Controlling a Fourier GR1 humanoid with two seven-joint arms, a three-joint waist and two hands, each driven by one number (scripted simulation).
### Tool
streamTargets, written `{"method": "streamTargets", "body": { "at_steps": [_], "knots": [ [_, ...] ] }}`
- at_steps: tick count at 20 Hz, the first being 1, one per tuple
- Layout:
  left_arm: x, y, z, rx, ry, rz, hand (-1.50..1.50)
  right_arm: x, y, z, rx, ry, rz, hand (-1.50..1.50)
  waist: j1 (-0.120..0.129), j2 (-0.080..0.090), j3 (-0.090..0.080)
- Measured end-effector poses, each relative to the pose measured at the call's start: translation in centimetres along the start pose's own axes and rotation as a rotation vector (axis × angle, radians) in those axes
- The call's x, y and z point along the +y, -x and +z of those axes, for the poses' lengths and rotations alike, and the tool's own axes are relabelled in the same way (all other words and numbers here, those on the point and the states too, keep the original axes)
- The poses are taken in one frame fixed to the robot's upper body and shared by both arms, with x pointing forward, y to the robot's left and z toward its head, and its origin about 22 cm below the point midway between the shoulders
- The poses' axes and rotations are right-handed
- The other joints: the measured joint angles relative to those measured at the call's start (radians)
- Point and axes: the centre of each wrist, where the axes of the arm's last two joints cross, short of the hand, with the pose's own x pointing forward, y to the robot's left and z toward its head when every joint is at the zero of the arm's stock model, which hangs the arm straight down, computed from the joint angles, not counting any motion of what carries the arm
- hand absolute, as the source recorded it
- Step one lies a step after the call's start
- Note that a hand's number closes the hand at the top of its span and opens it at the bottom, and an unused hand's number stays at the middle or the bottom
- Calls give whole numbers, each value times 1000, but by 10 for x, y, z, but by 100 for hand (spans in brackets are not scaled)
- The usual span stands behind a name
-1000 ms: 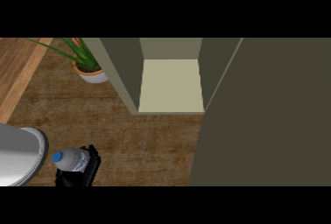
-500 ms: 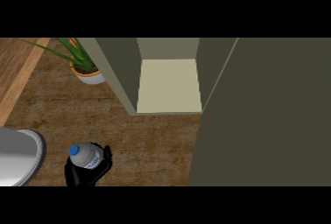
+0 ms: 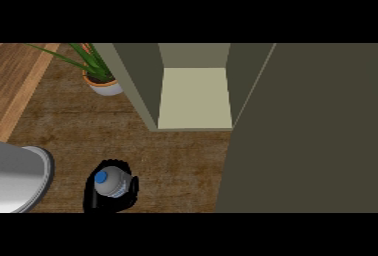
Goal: Pick up the bottled water, place it into the cabinet and close the cabinet
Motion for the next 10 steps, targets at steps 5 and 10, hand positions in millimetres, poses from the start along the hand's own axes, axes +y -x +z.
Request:
{"method": "streamTargets", "body": {
  "at_steps": [5, 10],
  "knots": [
    [-20, -15, -7, 24, 56, 44, 150, -1, -2, -1, 8, -4, 12, -150, 4, 0, 0],
    [-42, -39, -17, 33, 85, 72, 150, 1, -4, -2, 6, -5, 4, -150, 6, 0, 0]
  ]
}}
